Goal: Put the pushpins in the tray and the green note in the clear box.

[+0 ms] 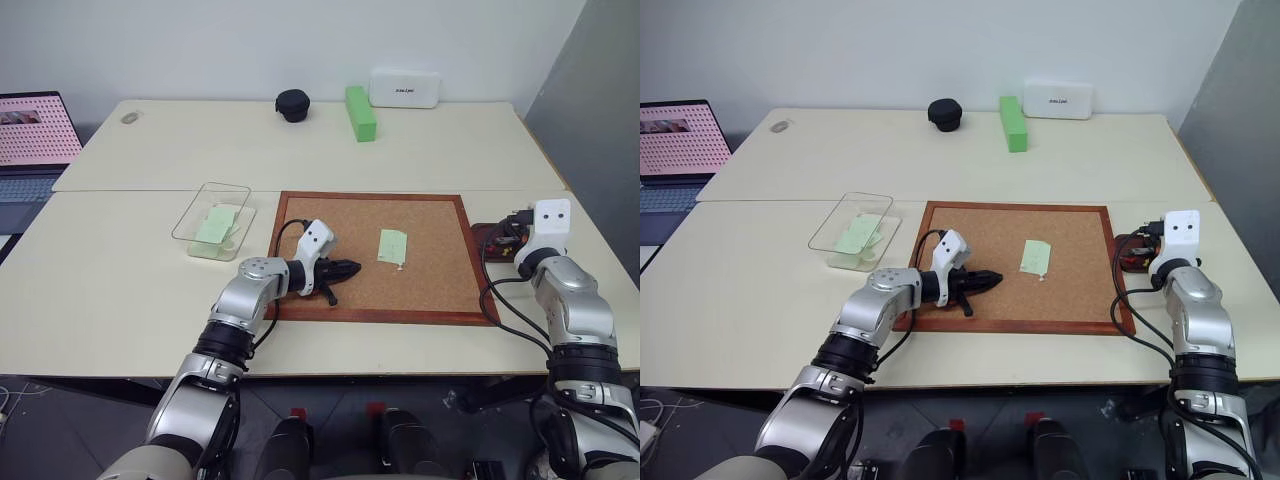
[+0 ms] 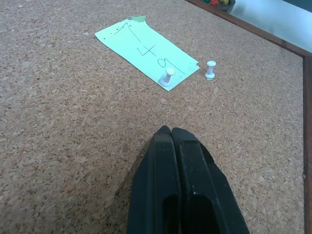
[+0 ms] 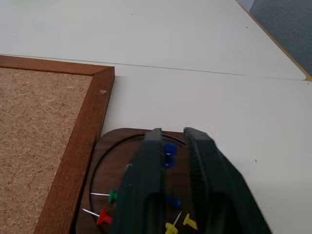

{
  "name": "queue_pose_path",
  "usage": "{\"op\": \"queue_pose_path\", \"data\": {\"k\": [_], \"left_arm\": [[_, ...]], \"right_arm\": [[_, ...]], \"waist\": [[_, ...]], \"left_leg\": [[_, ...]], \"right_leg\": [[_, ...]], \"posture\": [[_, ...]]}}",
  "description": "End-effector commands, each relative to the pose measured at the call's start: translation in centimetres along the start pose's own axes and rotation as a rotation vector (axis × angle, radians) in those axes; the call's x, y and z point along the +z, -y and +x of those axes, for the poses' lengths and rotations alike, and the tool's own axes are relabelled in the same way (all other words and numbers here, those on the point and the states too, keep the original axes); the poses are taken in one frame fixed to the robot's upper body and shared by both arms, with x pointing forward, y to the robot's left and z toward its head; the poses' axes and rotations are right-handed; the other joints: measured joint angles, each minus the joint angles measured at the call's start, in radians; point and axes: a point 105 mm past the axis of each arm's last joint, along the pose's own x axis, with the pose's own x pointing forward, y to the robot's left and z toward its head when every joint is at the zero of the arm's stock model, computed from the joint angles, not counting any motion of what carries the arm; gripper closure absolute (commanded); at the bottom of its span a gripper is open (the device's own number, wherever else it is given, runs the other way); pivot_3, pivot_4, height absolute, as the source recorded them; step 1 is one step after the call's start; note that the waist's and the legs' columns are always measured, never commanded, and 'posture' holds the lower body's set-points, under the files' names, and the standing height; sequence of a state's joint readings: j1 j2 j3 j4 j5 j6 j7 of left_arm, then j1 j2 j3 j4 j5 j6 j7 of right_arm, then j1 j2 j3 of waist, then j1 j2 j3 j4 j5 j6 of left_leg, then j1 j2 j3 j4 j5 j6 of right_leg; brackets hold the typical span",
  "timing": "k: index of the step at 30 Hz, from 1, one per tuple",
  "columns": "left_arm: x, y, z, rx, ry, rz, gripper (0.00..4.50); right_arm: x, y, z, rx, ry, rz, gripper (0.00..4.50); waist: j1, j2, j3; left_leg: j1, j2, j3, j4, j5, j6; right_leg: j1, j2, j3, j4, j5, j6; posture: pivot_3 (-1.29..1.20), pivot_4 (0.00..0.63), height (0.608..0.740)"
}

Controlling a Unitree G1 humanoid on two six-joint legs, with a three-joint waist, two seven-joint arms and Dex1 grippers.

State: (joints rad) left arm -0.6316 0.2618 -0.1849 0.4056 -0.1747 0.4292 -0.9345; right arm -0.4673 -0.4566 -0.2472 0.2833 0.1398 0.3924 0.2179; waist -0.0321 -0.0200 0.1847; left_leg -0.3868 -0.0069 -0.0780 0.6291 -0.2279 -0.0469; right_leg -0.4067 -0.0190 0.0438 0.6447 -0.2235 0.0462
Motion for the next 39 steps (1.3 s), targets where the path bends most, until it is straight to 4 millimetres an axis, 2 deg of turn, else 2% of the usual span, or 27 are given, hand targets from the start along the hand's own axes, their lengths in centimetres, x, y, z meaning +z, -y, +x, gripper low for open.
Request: {"op": "queue_pose_path", "data": {"k": [1,12,15,20,23,25,29,32,35,39], "left_arm": [[-1.3,0.9,0.4,-0.038,-0.047,-0.02,4.5],[-1.3,1.0,0.4,-0.042,-0.051,-0.023,4.5],[-1.3,1.0,0.4,-0.044,-0.052,-0.023,4.5],[-1.3,1.1,0.4,-0.044,-0.052,-0.023,4.5],[-1.4,1.1,0.3,-0.045,-0.053,-0.024,4.5],[-1.5,1.2,0.3,-0.047,-0.054,-0.025,4.5],[-1.5,1.3,0.4,-0.051,-0.055,-0.026,4.5],[-1.6,1.3,0.4,-0.054,-0.058,-0.027,4.5],[-1.5,1.4,0.5,-0.06,-0.06,-0.029,4.5],[-1.5,1.4,0.5,-0.064,-0.062,-0.028,4.5]], "right_arm": [[1.9,-0.3,0.3,0.011,0.059,-0.007,2.91],[1.6,-0.2,0.4,0.009,0.053,-0.019,0.55],[1.2,-0.3,0.4,0.011,0.041,-0.016,0.02],[1.6,-0.6,0.1,0.039,0.07,-0.082,0.02],[1.7,-2.6,-0.8,0.175,0.112,-0.305,0.02],[1.1,-4.8,-2.0,0.322,0.132,-0.369,0.02],[1.5,-9.4,-5.7,0.647,0.203,-0.274,0.02],[1.1,-11.6,-7.8,0.802,0.192,-0.222,0.02],[1.0,-13.1,-8.2,0.862,0.187,-0.191,0.02],[1.1,-14.6,-7.6,0.888,0.183,-0.158,0.02]], "waist": [[0.0,0.0,0.0],[0.0,0.0,0.0],[0.0,0.0,0.0],[0.0,0.0,0.0],[0.001,0.0,0.0],[0.0,0.0,0.0],[-0.001,0.0,0.0],[-0.001,0.0,0.0],[0.0,0.0,0.0],[0.0,0.0,0.0]], "left_leg": [[0.0,0.0,0.0,0.0,0.0,0.0],[0.0,0.0,0.0,0.0,0.0,0.0],[0.0,0.0,0.0,0.0,0.0,0.0],[0.0,0.0,0.0,0.0,0.0,0.0],[0.0,0.0,0.0,0.0,0.0,0.0],[0.0,0.0,0.0,0.0,0.0,0.0],[0.0,0.0,0.0,0.0,0.0,0.0],[0.0,0.0,0.0,0.0,0.0,0.0],[0.0,0.0,0.0,0.001,0.0,0.0],[0.0,0.0,0.0,0.001,0.0,0.0]], "right_leg": [[0.0,0.0,0.0,0.0,0.0,0.0],[0.0,0.0,0.0,0.0,0.0,0.0],[0.0,0.0,0.0,0.0,0.0,0.0],[0.0,0.0,0.0,0.0,0.0,0.0],[0.0,0.0,0.0,0.0,0.0,0.0],[0.0,0.0,0.0,-0.001,0.0,0.001],[0.0,0.0,0.0,-0.001,-0.001,0.001],[0.0,0.0,0.0,0.0,-0.001,0.001],[0.0,0.0,0.0,-0.001,0.0,0.001],[0.0,0.0,-0.001,0.0,-0.001,0.001]], "posture": [[0.0,0.15,0.74],[0.0,0.15,0.74],[0.0,0.15,0.74],[0.0,0.15,0.74],[0.0,0.15,0.74],[0.0,0.15,0.74],[0.0,0.15,0.74],[0.0,0.15,0.74],[0.0,0.15,0.74],[0.0,0.15,0.74]]}}
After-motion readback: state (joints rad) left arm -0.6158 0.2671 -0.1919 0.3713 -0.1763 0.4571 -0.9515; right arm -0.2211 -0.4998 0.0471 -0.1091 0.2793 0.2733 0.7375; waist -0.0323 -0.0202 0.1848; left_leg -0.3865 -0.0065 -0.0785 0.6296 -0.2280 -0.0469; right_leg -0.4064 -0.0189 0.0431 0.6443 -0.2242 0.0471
